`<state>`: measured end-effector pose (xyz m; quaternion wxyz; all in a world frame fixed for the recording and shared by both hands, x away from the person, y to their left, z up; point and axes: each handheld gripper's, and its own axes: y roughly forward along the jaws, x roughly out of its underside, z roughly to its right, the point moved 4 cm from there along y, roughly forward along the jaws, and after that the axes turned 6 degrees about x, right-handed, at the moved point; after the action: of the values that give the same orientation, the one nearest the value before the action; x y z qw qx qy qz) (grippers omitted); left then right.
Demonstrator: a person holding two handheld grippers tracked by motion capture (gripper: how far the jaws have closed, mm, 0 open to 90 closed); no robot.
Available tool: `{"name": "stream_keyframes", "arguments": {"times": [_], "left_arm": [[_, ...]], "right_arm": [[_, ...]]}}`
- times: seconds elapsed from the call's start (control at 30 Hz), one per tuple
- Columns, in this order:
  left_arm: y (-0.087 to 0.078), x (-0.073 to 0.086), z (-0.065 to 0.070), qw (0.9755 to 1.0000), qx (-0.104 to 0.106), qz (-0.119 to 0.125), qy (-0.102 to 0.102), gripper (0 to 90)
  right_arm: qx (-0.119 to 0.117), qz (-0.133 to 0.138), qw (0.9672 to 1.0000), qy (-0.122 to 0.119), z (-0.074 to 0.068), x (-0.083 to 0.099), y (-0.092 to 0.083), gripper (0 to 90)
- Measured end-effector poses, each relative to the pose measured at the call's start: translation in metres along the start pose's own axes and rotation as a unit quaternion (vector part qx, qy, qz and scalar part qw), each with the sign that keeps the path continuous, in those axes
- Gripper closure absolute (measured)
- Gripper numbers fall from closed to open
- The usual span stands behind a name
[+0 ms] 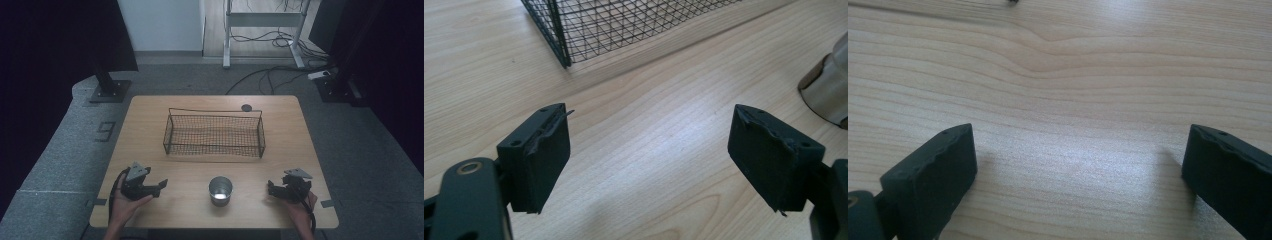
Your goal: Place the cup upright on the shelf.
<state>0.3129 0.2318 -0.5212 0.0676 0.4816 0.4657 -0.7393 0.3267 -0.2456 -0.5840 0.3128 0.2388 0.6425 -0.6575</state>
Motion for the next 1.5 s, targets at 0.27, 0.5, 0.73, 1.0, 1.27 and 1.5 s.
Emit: {"name": "stream_keyframes", "arguments": {"times": [0.27,0.5,0.73,1.0,1.27,1.5], "left_arm": [[0.0,-0.002,0.006,1.0,0.005,0.002,0.006,16.6],[-0.008,-0.004,0.004,0.9998,0.01,0.016,0.001,16.6],[-0.014,-0.006,0.006,0.9993,0.023,0.03,0.0,16.6],[-0.021,-0.008,0.01,0.9984,0.036,0.045,-0.002,18.2],[-0.024,-0.017,0.026,0.9971,0.053,0.055,0.008,18.0],[-0.029,-0.024,0.034,0.9953,0.071,0.066,0.009,17.2]], "right_arm": [[0.003,0.001,1.0,0.002,0.0,0.0,0.0,1.7],[-0.001,0.003,1.0,0.0,0.001,0.001,-0.002,3.5],[-0.002,0.005,1.0,0.0,0.002,0.002,-0.002,4.1],[-0.001,0.006,1.0,0.0,0.002,0.002,-0.003,4.5],[-0.003,0.008,1.0,-0.003,0.001,0.002,-0.003,6.2],[-0.002,0.009,1.0,-0.002,0.001,0.002,-0.003,6.6]]}}
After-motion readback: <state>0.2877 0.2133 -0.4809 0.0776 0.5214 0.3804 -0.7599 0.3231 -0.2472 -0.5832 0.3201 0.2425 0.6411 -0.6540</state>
